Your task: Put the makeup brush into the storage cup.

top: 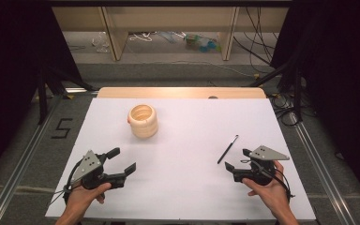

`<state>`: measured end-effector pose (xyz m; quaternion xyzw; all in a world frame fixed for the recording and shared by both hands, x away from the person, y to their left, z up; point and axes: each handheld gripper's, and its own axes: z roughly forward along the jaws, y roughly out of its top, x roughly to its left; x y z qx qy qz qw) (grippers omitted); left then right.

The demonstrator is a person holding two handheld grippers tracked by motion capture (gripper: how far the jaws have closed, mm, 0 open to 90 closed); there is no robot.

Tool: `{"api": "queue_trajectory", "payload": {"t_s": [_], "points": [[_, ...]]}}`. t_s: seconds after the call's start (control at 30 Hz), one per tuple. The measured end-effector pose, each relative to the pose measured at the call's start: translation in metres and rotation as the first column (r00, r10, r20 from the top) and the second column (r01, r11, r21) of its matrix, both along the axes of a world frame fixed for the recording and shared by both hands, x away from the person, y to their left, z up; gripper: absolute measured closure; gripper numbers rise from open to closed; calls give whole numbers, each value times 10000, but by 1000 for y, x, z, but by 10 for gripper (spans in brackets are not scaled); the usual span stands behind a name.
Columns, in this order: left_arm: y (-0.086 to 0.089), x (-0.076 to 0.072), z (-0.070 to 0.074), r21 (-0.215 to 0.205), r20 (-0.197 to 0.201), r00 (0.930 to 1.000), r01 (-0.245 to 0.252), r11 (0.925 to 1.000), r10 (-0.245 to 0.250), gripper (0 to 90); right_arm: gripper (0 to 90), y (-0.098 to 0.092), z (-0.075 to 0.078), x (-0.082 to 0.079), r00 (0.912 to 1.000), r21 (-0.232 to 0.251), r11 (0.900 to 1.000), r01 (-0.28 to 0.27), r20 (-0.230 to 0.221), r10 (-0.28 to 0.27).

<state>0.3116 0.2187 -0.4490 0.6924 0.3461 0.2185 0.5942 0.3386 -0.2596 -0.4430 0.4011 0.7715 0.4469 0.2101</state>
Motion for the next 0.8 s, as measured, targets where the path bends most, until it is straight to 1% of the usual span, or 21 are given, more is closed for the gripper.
{"api": "queue_trajectory", "payload": {"t_s": [0.03,0.07,0.1,0.13,0.2,0.23,0.27,0.37,0.4,0.43,0.47,0.5,0.53,0.57,0.6,0.63,0.67,0.7,0.73,0.77,0.8], "points": [[0,1,0,-84,-6,10000,-3,10000,3,158,158,-2,2,6,9999,-192,9997,115,-78,-116],[0,2,0,-85,22,10000,21,10000,-21,158,158,-2,2,6,9999,-192,9997,115,-78,-116],[0,2,0,-47,-55,10000,-65,10000,64,158,158,-3,2,10,9998,-175,9997,143,-109,-145],[0,2,0,-44,-69,9999,-83,10000,83,158,158,-4,4,17,9988,-217,9993,299,-386,-307],[1,3,-1,-45,-83,9999,-126,9999,125,158,158,-3,5,26,9975,-327,9989,337,-605,-356],[2,3,-1,-85,-140,9997,-177,9998,175,158,158,-3,5,26,9975,-327,9989,337,-605,-356],[2,3,-1,-40,-101,9998,-155,9999,155,158,159,-3,6,29,9965,-495,9979,426,-696,-460],[2,2,0,-75,-16,9998,-175,9998,175,159,158,0,6,36,9940,-767,9957,514,-930,-585],[2,3,-1,-103,7,9999,-119,9999,119,159,159,0,6,39,9952,-777,9962,383,-865,-450],[2,2,-2,71,-115,9999,-96,9999,96,159,158,1,7,42,9930,-955,9941,512,-1015,-609],[2,2,-2,71,-115,9999,-96,9999,96,159,158,1,7,42,9930,-955,9941,512,-1015,-609],[1,2,-2,72,-123,9999,-96,9999,97,159,158,3,7,44,9908,-1004,9936,519,-1193,-638],[1,2,-1,60,-105,9999,-94,9999,95,159,158,4,7,48,9908,-1037,9936,449,-1227,-576],[1,2,-1,44,-87,9999,-89,10000,89,159,158,6,7,49,9881,-1065,9929,536,-1376,-681],[1,2,-1,45,-89,9999,-85,10000,85,159,159,6,6,53,9883,-1266,9912,384,-1419,-564],[1,2,-1,65,-110,9999,-89,9999,89,159,161,8,5,59,9831,-1351,9897,471,-1692,-699],[1,2,-2,72,-125,9999,-103,9999,104,159,161,8,5,59,9831,-1351,9897,471,-1692,-699],[1,2,-2,73,-137,9998,-109,9999,110,159,160,10,5,62,9802,-1351,9891,583,-1799,-824],[1,3,-2,58,-128,9999,-112,9999,112,159,160,10,5,65,9783,-1508,9869,571,-1889,-855],[1,3,-2,4,-90,9999,-50,10000,50,159,160,10,6,72,9724,-1668,9840,630,-2118,-981],[1,3,-2,4,-90,9999,-50,10000,50,159,160,10,6,76,9718,-1783,9823,567,-2159,-952]]}}
